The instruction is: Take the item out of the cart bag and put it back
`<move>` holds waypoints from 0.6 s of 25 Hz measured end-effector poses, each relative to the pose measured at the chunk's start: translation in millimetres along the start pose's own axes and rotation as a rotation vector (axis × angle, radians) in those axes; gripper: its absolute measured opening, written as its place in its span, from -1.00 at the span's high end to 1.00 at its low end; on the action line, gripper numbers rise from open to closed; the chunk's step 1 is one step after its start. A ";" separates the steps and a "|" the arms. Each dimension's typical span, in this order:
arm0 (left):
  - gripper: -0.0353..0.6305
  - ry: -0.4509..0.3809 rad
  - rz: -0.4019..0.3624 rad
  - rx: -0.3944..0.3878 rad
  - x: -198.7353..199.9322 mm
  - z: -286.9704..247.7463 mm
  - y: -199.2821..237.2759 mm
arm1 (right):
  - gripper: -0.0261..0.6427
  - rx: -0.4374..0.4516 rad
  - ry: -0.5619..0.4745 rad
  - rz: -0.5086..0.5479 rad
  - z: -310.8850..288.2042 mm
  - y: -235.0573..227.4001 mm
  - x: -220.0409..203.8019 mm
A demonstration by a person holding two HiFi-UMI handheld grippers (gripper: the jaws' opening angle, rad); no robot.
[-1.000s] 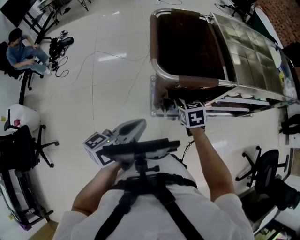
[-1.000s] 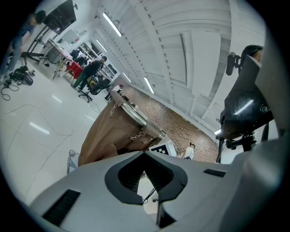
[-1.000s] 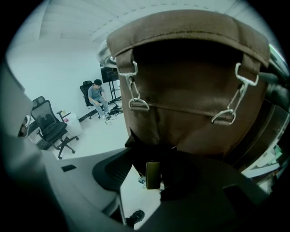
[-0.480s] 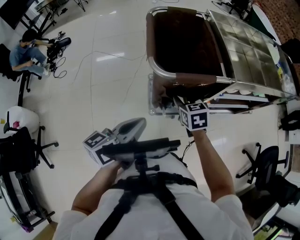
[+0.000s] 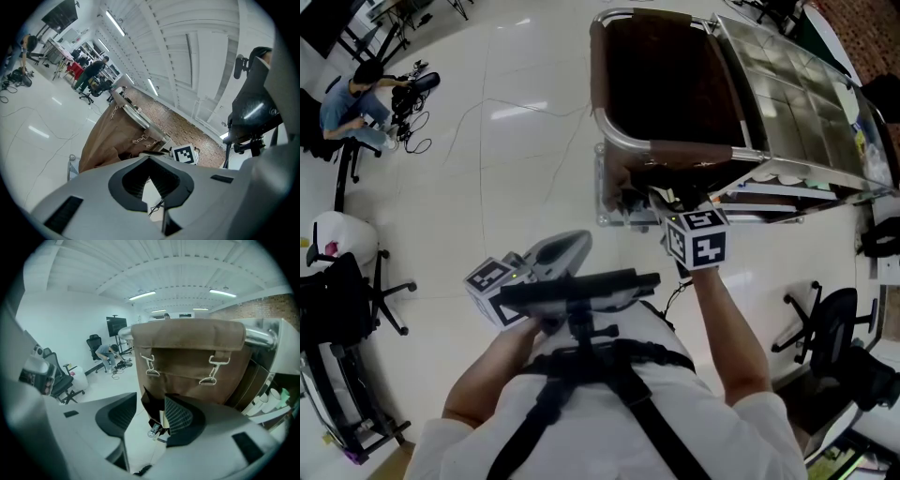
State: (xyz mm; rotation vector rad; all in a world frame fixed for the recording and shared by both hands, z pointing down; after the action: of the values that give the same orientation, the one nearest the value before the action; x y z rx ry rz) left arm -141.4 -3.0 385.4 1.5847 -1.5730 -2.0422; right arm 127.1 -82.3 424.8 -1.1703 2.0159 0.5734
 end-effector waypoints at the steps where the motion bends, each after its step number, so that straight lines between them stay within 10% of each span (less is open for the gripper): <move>1: 0.89 0.003 -0.001 -0.001 0.0 0.0 0.0 | 0.36 0.002 -0.004 0.000 3.0 0.5 0.8; 15: 0.89 -0.002 0.004 -0.004 0.1 -1.7 -1.9 | 0.92 0.025 -0.055 -0.001 44.2 10.1 -2.3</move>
State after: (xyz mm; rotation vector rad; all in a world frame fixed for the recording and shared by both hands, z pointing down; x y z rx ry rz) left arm -139.3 -3.3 384.1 1.5775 -1.5705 -2.0443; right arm 135.1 -46.0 398.5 -1.1288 1.9703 0.5729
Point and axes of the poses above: the fingertips, and each gripper's own axes: z backward along the fingers, y to its left, x out of its top, the point moved 10 cm from there along z, backward along the fingers, and after that the axes turned 6 degrees about z, right-handed, at the moved point
